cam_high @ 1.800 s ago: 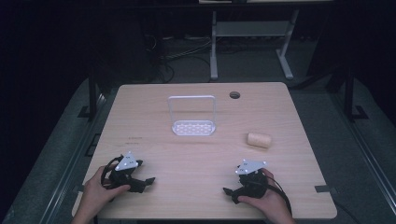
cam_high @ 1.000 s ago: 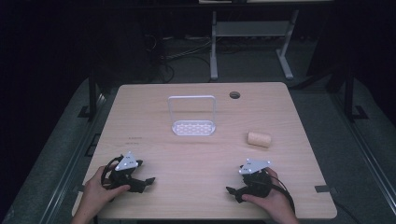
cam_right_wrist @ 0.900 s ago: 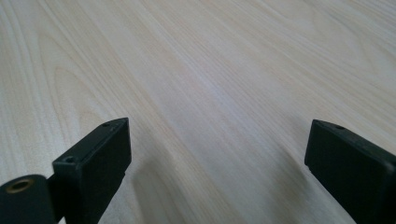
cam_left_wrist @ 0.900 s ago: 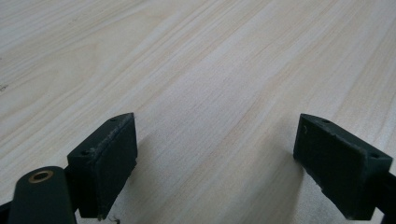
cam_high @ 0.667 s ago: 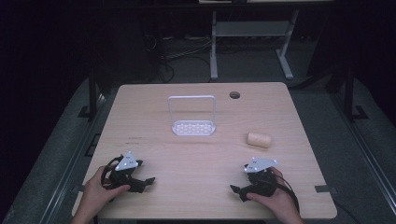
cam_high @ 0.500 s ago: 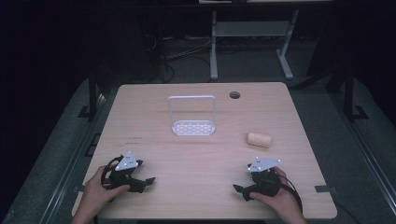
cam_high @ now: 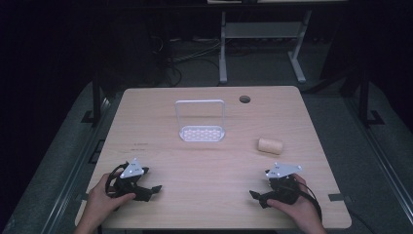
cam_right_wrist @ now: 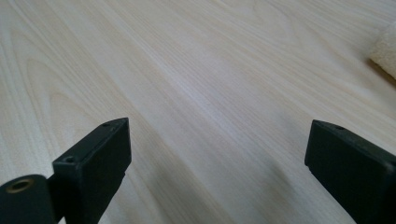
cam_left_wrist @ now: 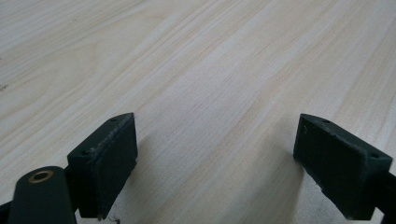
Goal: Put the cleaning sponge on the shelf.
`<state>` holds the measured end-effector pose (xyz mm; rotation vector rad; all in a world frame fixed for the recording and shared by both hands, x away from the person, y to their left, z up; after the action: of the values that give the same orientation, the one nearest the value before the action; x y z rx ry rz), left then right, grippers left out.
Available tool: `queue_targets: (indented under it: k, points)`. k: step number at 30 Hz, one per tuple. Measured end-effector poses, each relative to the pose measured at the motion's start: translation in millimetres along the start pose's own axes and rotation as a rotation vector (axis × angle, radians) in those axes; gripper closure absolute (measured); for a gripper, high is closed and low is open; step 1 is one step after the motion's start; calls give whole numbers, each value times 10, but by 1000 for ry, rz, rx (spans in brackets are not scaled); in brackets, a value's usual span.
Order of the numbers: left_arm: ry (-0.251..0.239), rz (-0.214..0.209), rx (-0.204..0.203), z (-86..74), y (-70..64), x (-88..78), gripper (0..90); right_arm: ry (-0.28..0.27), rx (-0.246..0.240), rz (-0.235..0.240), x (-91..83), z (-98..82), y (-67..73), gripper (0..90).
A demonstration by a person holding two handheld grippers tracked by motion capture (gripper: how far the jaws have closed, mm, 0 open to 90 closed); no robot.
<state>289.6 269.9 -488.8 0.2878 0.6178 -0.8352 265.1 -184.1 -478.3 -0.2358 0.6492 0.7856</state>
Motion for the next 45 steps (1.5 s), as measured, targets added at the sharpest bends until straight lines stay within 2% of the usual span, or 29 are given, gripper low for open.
queue_targets:
  k: [29,45]
  points:
    - [0,0,0,0,0,0,131,0,40,-50,-209,-75,-251,69]
    - [0,0,0,0,0,0,131,-15,84,-106,-358,-129,-477,69]
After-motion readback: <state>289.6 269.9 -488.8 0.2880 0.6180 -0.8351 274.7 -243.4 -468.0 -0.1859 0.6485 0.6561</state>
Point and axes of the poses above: each handheld gripper's, and its own axes: x roughly forward along the jaws, z roughly out of its top, y roughly to its left, the point moved 2 cm from there along x, roughly forward along the jaws, and after that the axes turned 6 degrees about -y, right-handed, at the moved point
